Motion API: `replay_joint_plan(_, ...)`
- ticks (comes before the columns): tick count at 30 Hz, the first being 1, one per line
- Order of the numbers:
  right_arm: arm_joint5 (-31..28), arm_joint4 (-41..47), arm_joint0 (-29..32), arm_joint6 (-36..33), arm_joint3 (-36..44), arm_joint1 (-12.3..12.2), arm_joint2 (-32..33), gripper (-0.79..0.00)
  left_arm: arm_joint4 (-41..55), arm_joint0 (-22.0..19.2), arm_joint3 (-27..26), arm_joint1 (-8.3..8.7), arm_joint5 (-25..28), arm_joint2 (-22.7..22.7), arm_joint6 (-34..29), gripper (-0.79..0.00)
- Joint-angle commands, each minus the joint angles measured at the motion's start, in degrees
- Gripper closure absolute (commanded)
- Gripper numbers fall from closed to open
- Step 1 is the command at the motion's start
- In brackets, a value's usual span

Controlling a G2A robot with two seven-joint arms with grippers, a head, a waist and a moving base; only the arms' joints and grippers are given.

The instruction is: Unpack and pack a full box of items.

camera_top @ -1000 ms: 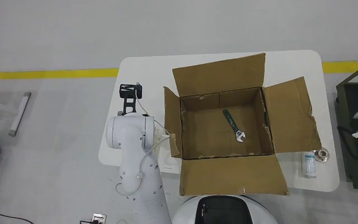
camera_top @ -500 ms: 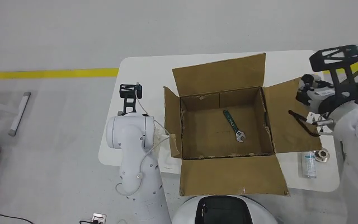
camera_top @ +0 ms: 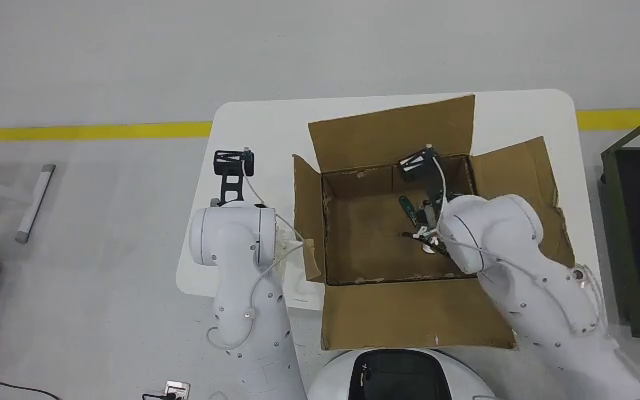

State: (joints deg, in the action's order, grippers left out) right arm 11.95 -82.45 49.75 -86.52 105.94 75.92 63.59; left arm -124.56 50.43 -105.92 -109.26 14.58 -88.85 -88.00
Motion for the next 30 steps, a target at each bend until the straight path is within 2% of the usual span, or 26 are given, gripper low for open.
replay_joint_plan(1, 0.3, 0.1, -1.5, -0.5, -3.5, 0.4, -1.6, -0.317, 0.0, 0.0, 0.0, 0.00, 0.0, 0.0, 0.0, -0.785)
replay_joint_plan(3, 0.6, -0.1, -3.0, -0.4, -6.2, 0.9, -3.0, -0.351, 0.0, 0.0, 0.0, 0.00, 0.0, 0.0, 0.0, -0.785)
replay_joint_plan(12, 1.8, 1.6, -6.7, -0.1, -13.5, 2.5, -5.7, -0.336, 0.0, 0.0, 0.0, 0.00, 0.0, 0.0, 0.0, -0.785)
replay_joint_plan(30, 1.0, 0.0, -6.0, 1.3, -17.3, 3.4, -5.0, -0.326, 0.0, 0.0, 0.0, 0.00, 0.0, 0.0, 0.0, -0.785)
